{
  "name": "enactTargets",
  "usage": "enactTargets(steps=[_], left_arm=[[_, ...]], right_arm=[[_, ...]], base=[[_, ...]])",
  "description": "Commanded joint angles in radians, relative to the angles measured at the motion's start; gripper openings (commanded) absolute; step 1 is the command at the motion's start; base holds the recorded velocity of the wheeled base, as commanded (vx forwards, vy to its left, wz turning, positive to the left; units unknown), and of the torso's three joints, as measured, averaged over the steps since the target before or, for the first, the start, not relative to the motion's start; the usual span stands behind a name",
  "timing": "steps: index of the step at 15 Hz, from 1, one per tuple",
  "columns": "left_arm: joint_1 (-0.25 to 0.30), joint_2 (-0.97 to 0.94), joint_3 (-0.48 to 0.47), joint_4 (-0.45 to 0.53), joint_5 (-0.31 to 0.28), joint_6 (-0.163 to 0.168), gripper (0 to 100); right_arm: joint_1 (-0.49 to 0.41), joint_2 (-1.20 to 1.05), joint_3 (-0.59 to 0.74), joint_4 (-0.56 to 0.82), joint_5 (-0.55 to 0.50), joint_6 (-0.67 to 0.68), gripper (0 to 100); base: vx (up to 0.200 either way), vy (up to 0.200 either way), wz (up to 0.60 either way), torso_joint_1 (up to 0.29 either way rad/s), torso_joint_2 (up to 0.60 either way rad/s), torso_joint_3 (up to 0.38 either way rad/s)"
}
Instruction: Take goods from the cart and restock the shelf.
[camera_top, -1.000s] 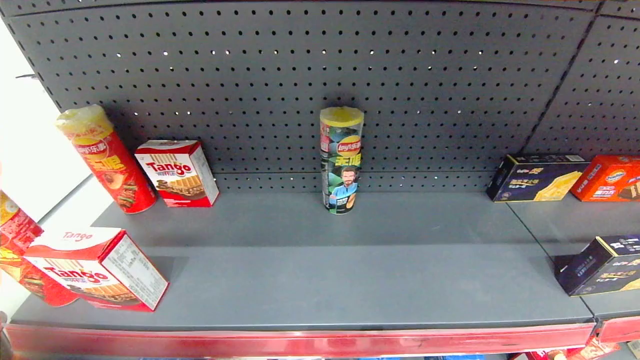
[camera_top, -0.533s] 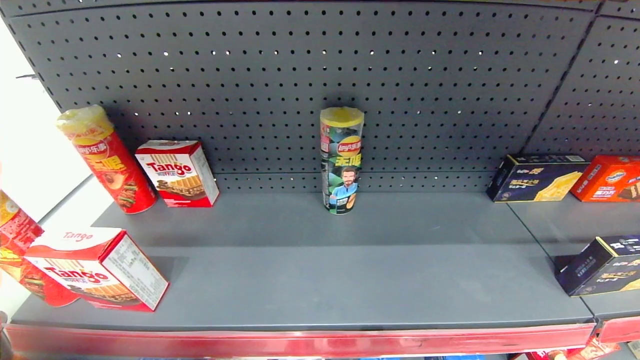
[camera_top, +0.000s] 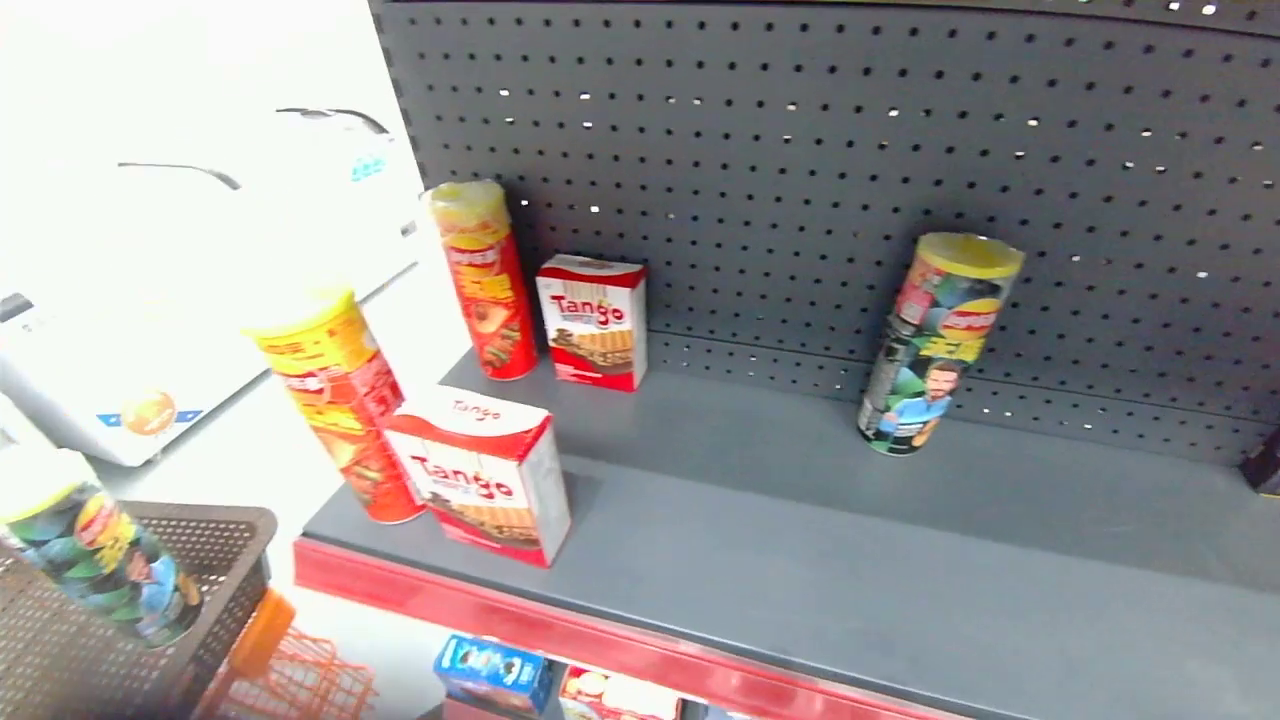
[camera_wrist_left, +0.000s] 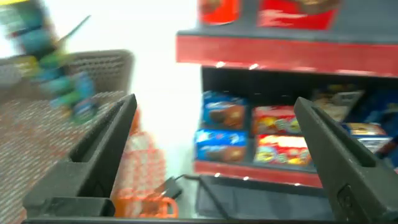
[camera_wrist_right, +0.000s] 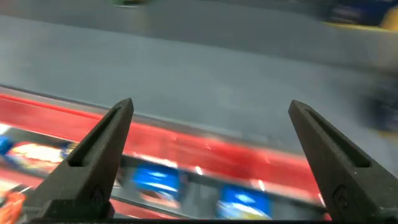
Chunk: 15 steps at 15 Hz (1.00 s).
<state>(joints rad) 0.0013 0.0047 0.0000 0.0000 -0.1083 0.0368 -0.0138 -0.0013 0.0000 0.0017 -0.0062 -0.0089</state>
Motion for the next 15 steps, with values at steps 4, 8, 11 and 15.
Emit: enactTargets(steps=[4, 8, 11, 15], left_arm=[[0.000, 0.001, 0.000, 0.000, 0.001, -0.002, 100], [0.000, 0.001, 0.000, 0.000, -0.001, 0.002, 100], [0.000, 0.001, 0.000, -0.002, 0.009, 0.002, 100], [0.008, 0.267, -0.262, 0.052, 0.096, 0.041, 100]], right_arm=[[0.000, 0.001, 0.000, 0.000, 0.000, 0.001, 100], [0.000, 0.001, 0.000, 0.000, -0.001, 0.000, 100], [0.000, 0.001, 0.000, 0.000, -0.001, 0.000, 100], [0.000, 0.001, 0.000, 0.000, -0.001, 0.000, 100]], base=[[0.000, 0.000, 0.30, -0.001, 0.00, 0.000], [0.000, 0.000, 0.00, 0.000, 0.00, 0.000], [0.000, 0.000, 0.00, 0.000, 0.00, 0.000], [0.000, 0.000, 0.00, 0.000, 0.00, 0.000]])
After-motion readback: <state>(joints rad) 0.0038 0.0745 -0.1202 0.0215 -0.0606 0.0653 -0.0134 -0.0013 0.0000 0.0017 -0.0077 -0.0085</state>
